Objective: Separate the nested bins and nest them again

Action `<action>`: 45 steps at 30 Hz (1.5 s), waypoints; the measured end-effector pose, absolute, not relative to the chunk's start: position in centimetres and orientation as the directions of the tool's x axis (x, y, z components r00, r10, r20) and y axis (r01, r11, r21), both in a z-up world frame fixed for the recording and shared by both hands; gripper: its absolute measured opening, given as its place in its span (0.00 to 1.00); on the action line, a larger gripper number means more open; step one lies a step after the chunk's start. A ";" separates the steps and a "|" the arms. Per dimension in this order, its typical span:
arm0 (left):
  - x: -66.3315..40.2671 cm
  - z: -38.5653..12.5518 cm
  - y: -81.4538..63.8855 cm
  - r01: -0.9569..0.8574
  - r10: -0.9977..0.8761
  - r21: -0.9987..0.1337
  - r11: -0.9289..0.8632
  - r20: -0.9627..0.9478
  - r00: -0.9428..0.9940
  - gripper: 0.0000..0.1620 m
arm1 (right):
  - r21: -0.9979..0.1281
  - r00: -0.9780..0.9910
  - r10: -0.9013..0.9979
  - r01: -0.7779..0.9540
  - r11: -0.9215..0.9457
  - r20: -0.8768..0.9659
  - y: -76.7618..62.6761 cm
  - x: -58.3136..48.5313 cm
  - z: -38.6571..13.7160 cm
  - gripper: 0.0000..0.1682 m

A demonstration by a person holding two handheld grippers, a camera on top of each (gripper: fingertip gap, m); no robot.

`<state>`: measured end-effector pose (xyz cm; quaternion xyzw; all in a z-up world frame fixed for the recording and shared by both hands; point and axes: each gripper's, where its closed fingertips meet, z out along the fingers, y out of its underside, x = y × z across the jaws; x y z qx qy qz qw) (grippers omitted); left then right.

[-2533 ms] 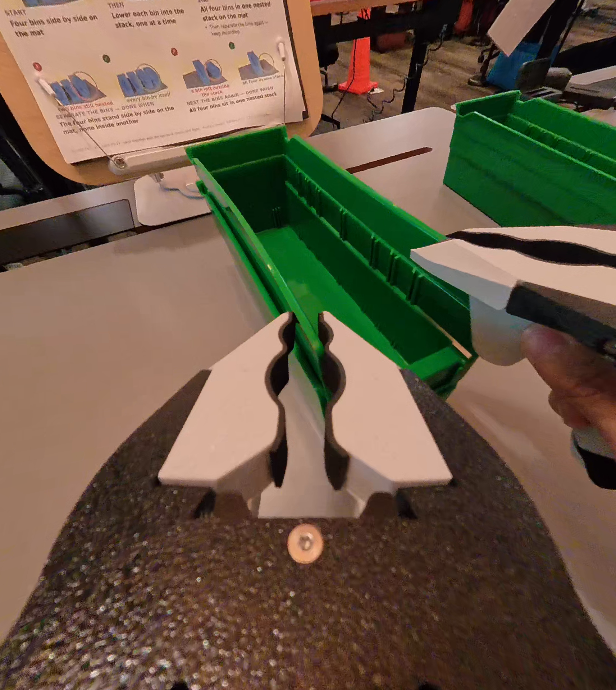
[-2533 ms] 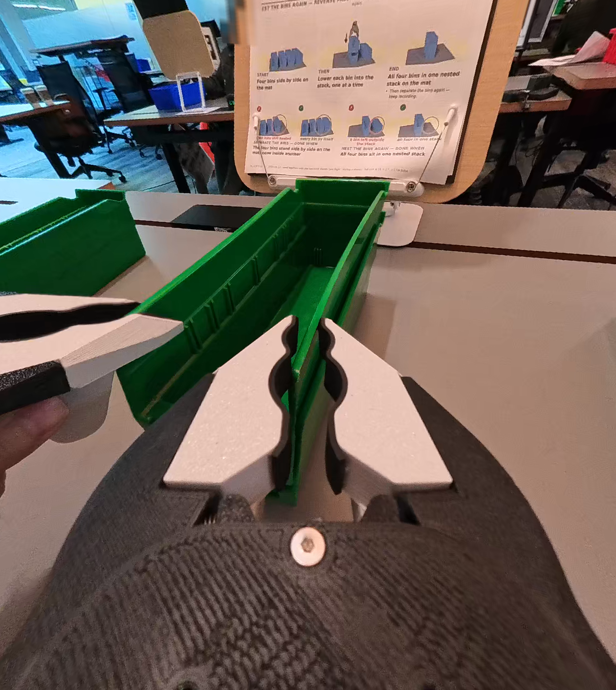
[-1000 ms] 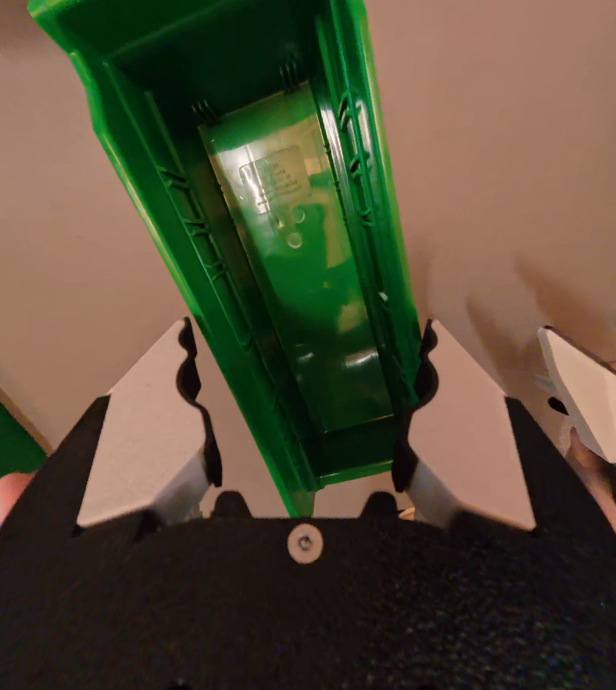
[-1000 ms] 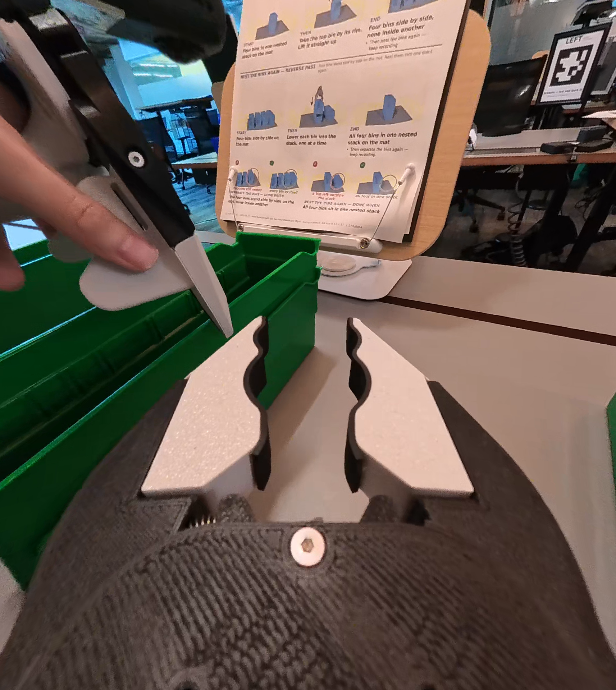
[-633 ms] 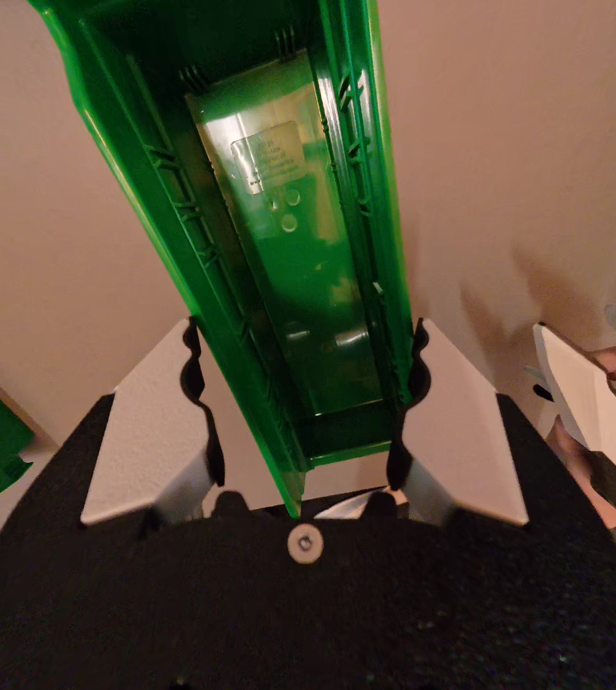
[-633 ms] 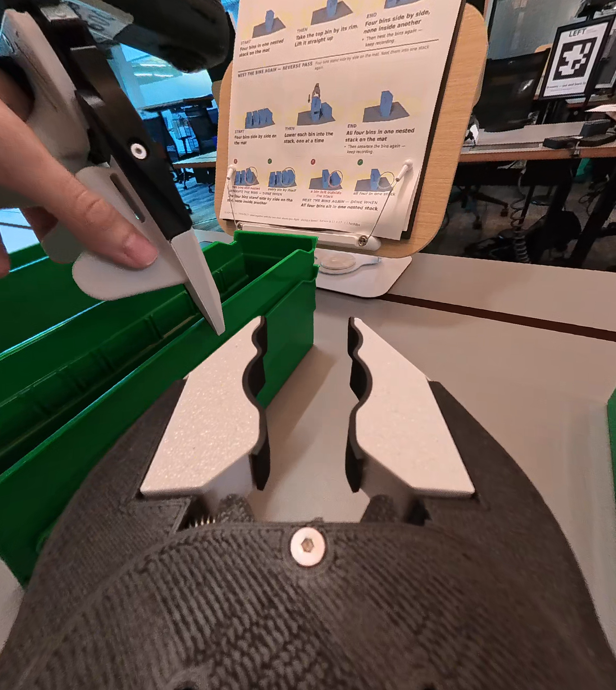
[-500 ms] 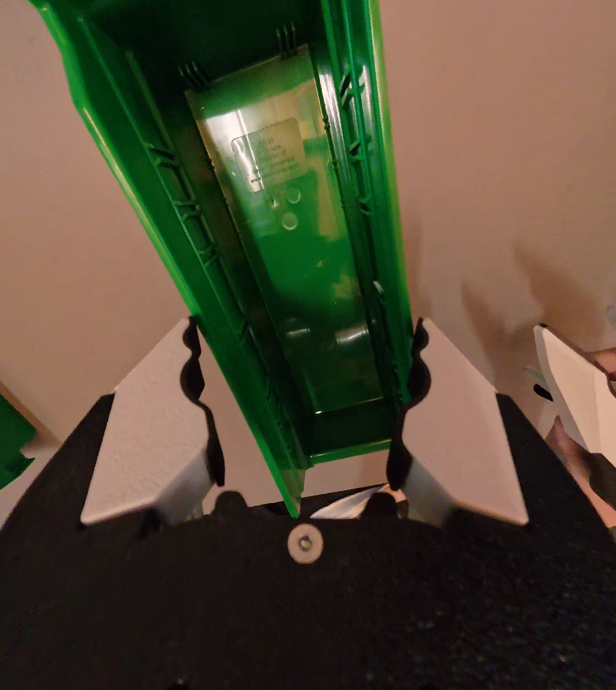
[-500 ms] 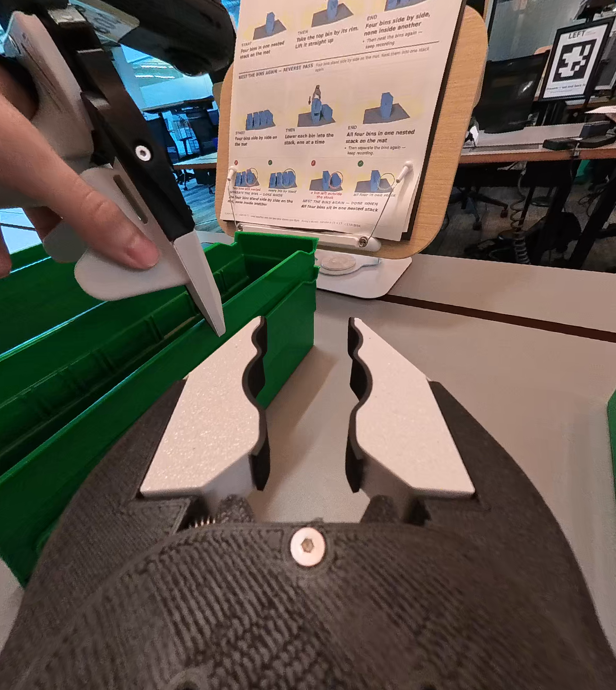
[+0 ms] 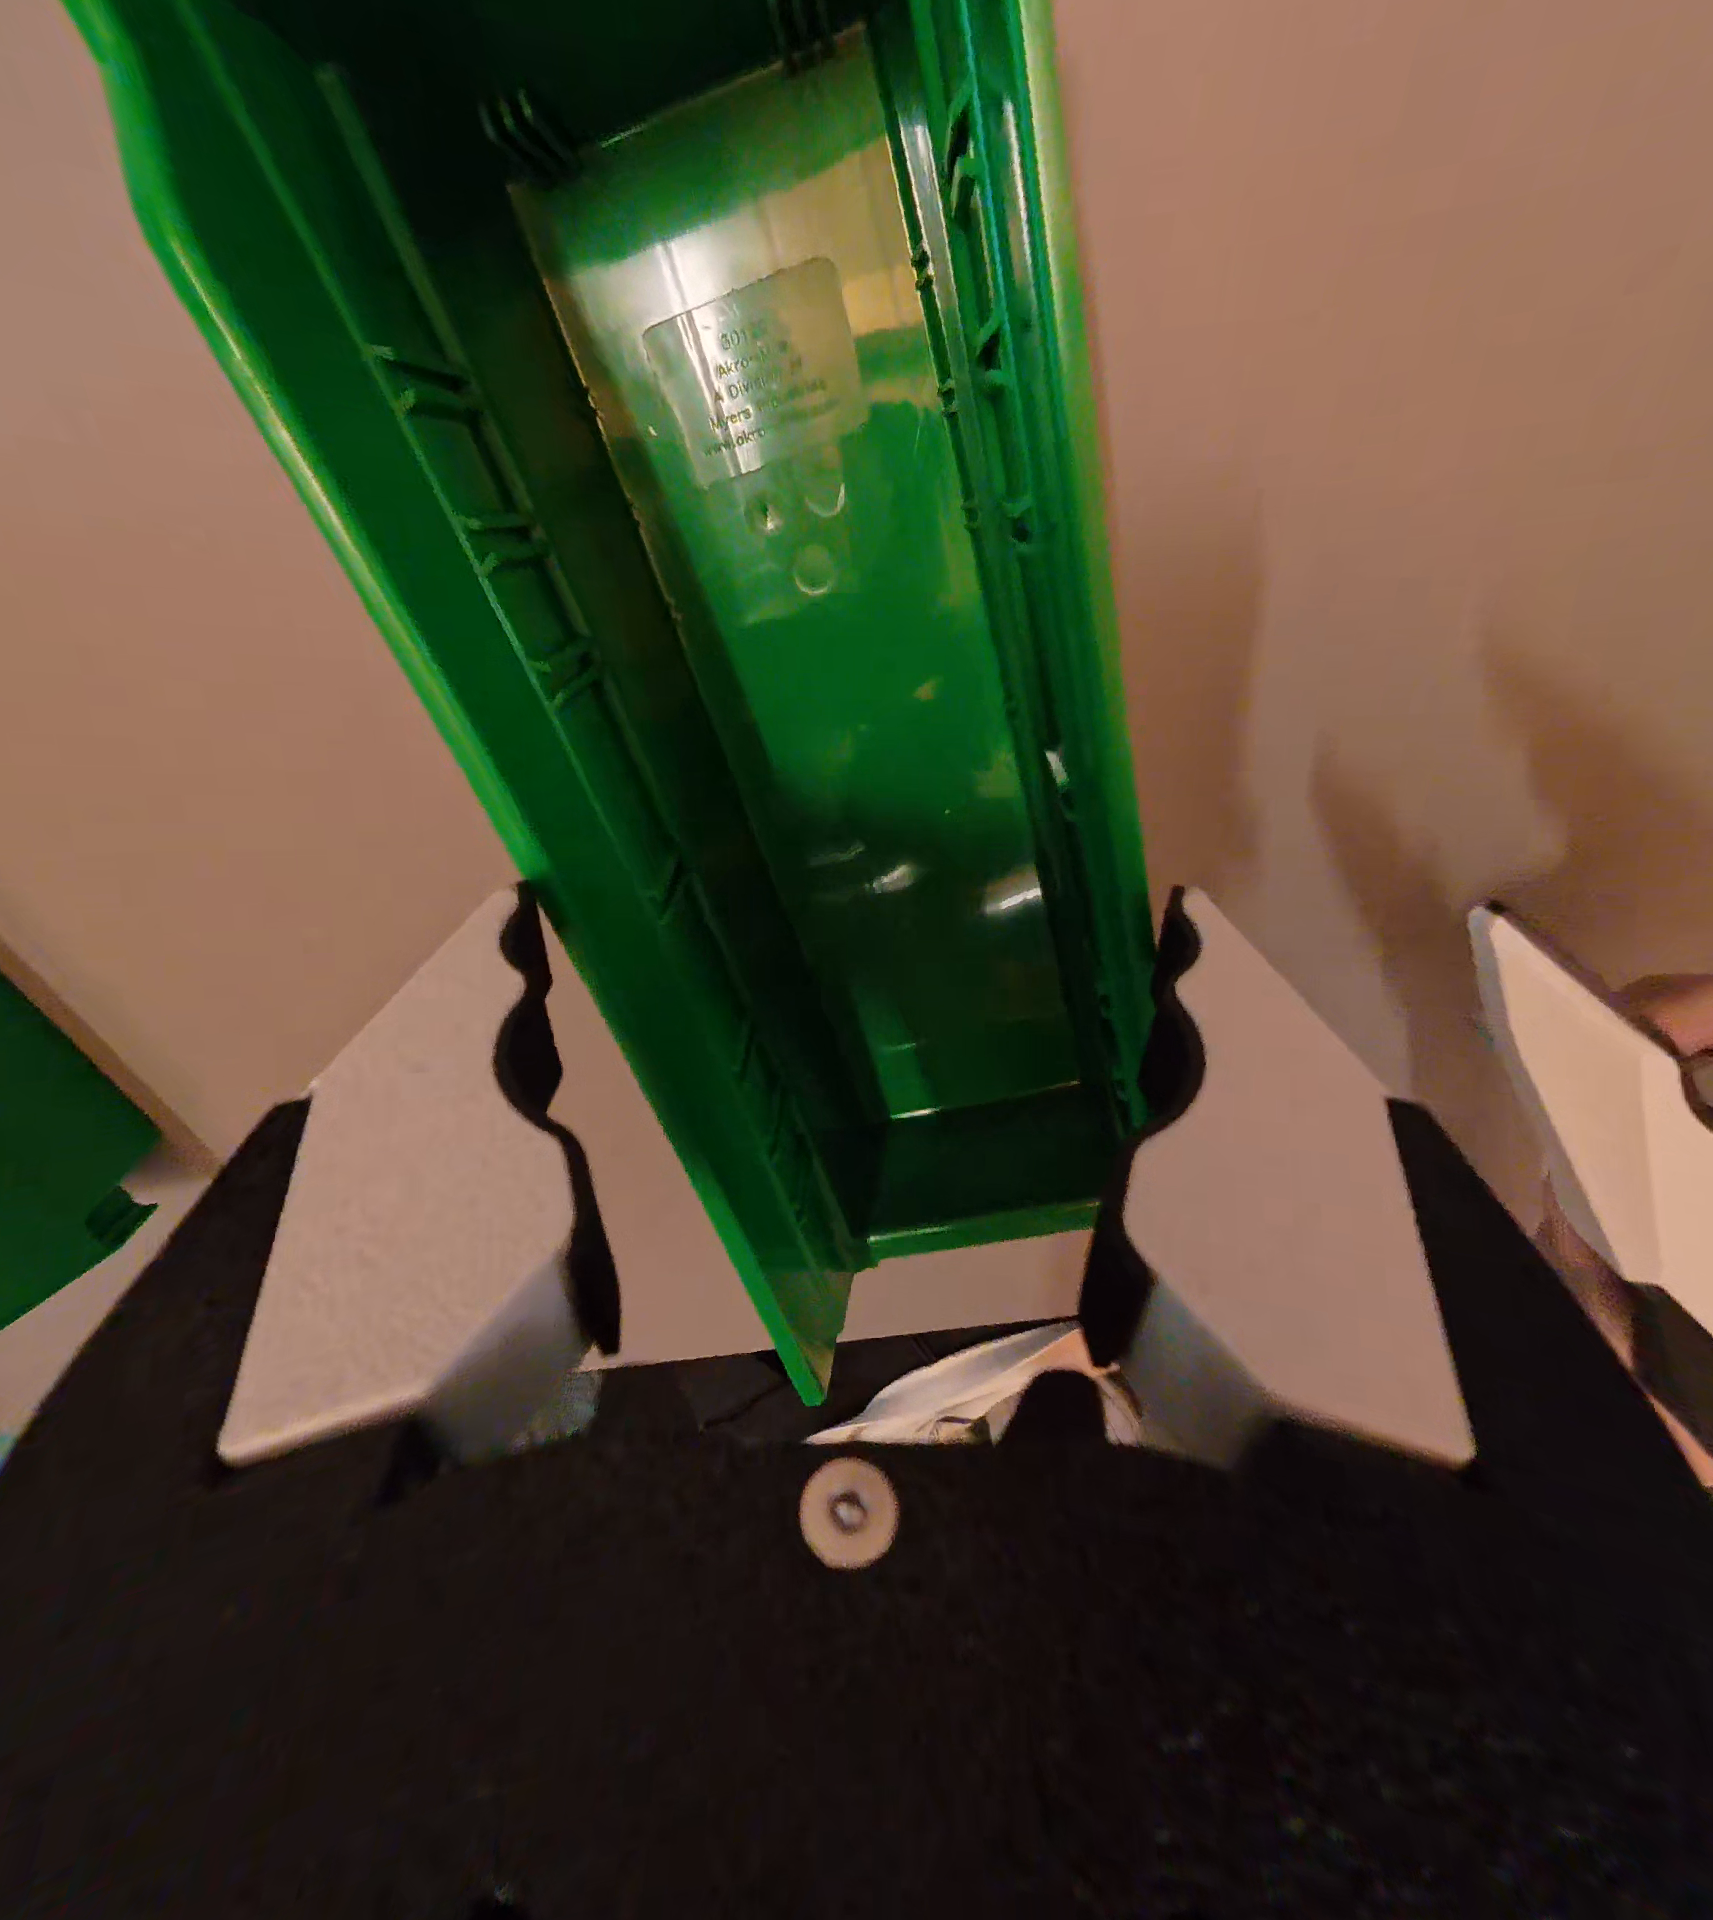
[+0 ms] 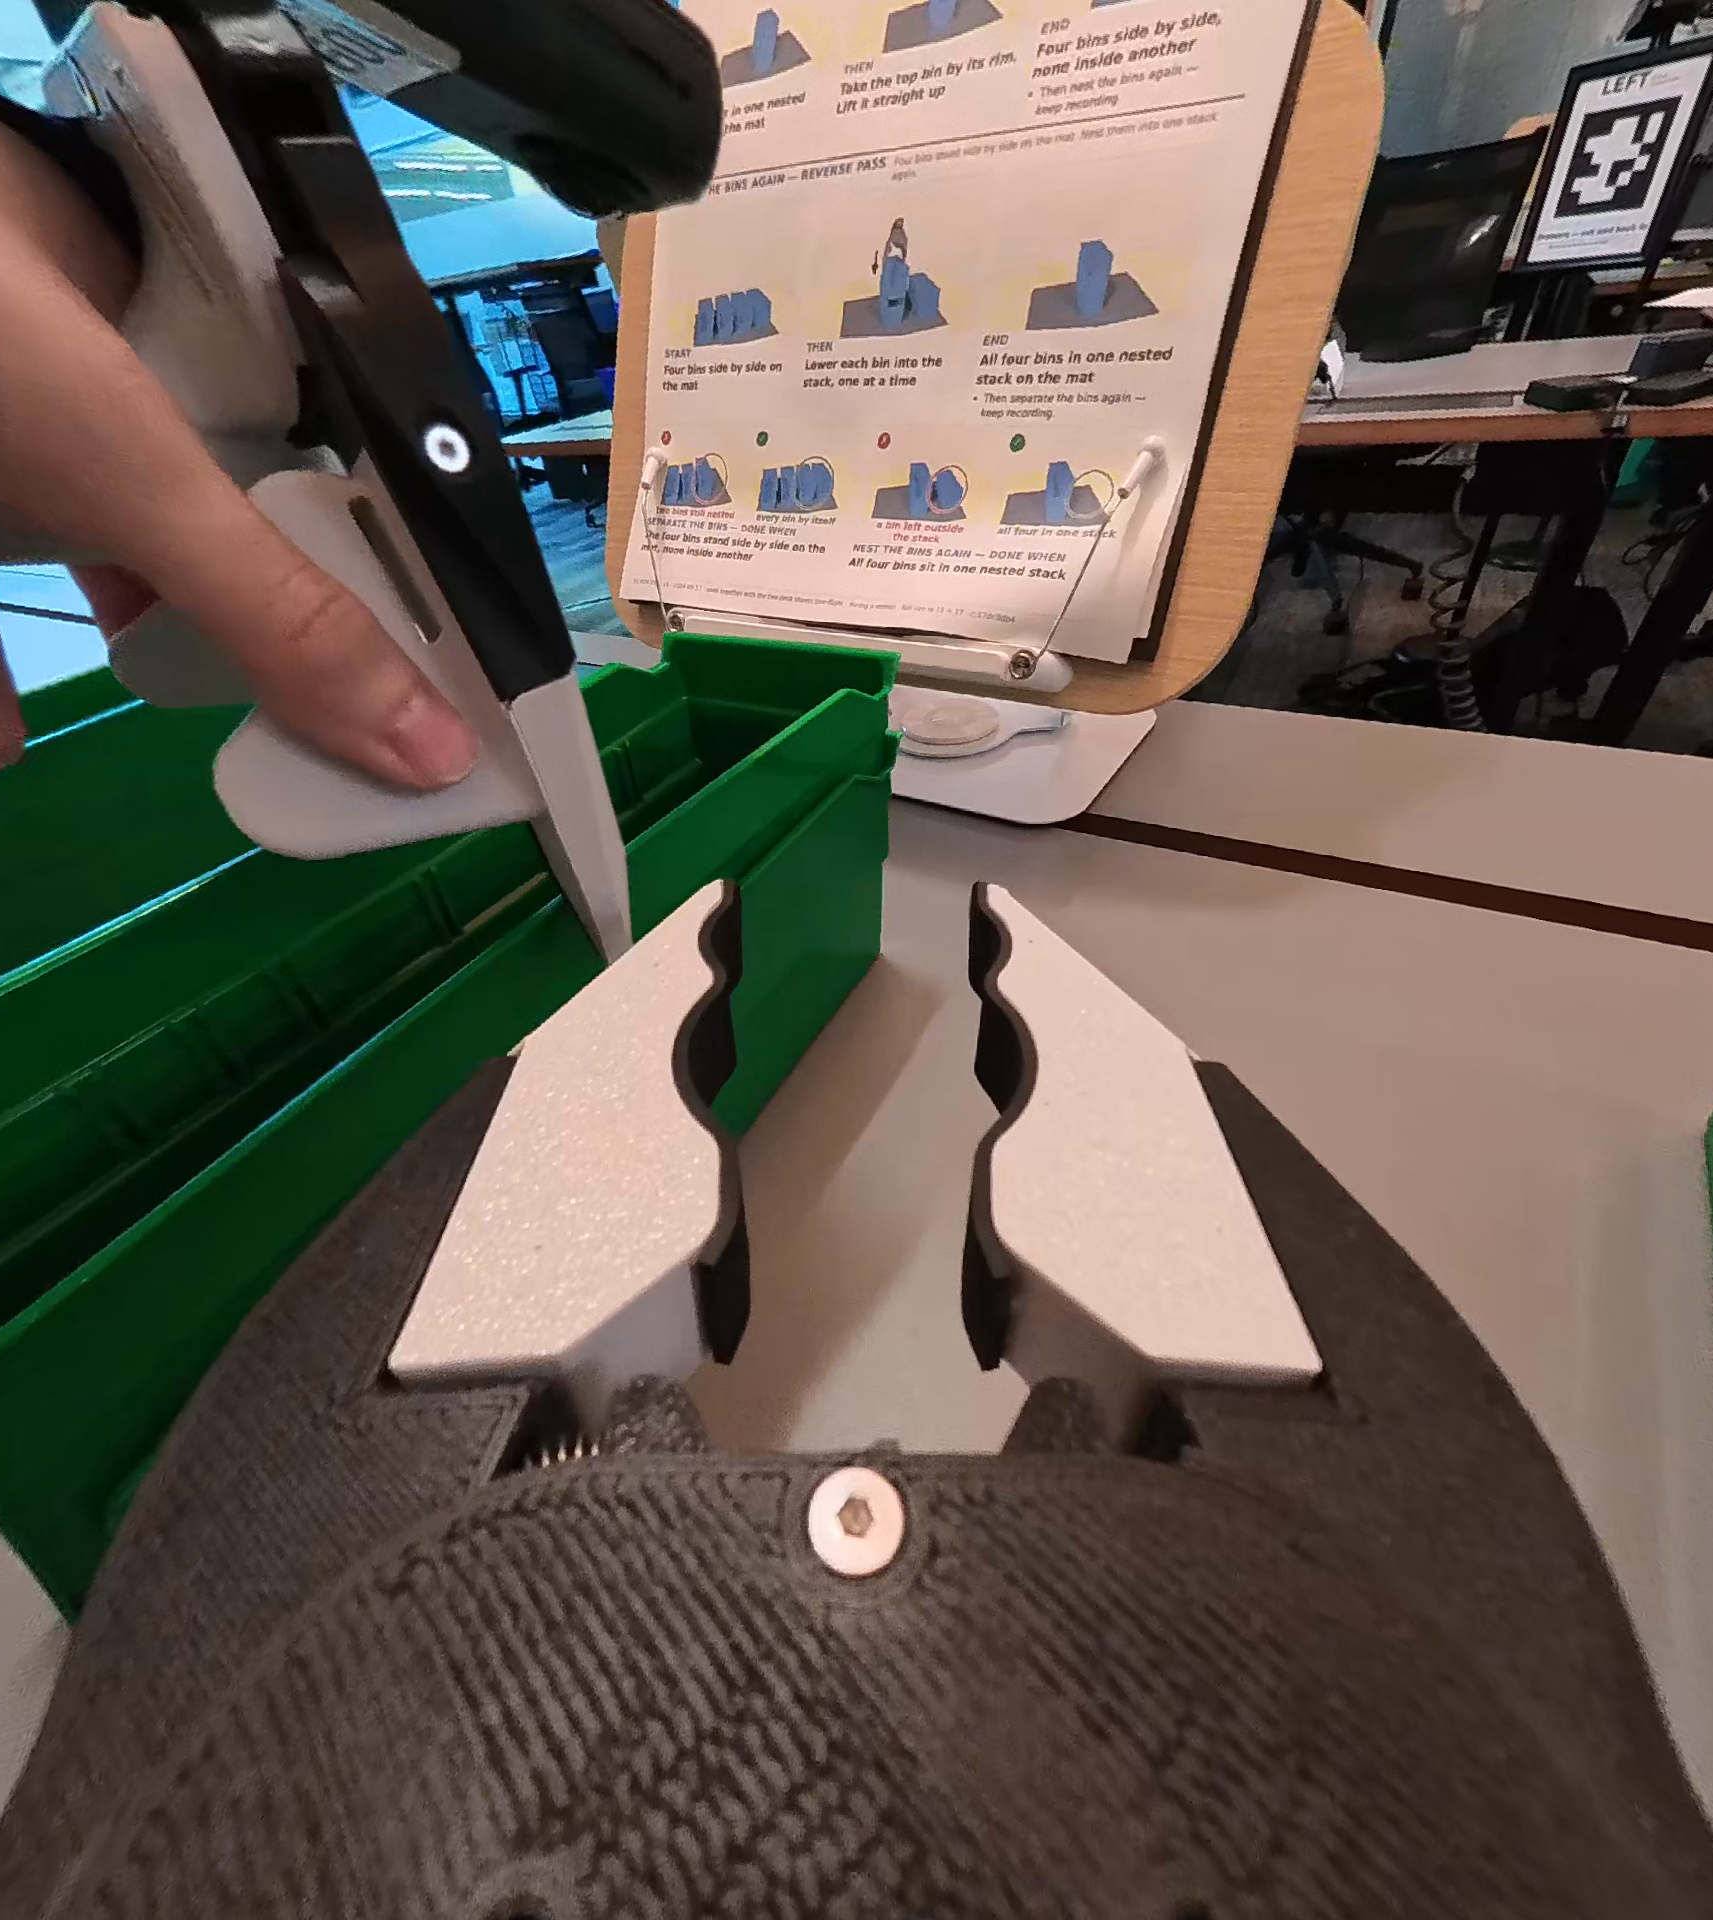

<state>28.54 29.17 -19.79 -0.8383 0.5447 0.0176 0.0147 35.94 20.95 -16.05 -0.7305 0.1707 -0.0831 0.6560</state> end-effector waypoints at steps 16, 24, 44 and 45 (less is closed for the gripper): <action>28.5 -19.7 29.4 -0.902 -0.900 0.027 -0.432 -0.078 0.429 0.56 | -0.985 0.927 -0.358 -0.152 -0.079 -0.115 20.7 36.1 -16.2 0.26; 28.4 -19.6 30.0 -0.910 -0.907 0.006 -0.415 -0.082 0.413 0.49 | -0.986 0.934 -0.343 -0.136 -0.093 -0.096 20.9 35.6 -16.1 0.26; 28.0 -16.9 31.4 -0.906 -0.905 0.013 -0.423 -0.063 0.421 0.45 | -0.981 0.970 -0.238 -0.089 -0.171 -0.047 22.8 32.9 -17.0 0.27; 27.8 -16.6 31.5 -0.907 -0.905 0.013 -0.421 -0.069 0.419 0.45 | -0.980 0.969 -0.240 -0.095 -0.175 -0.051 22.8 33.0 -17.1 0.27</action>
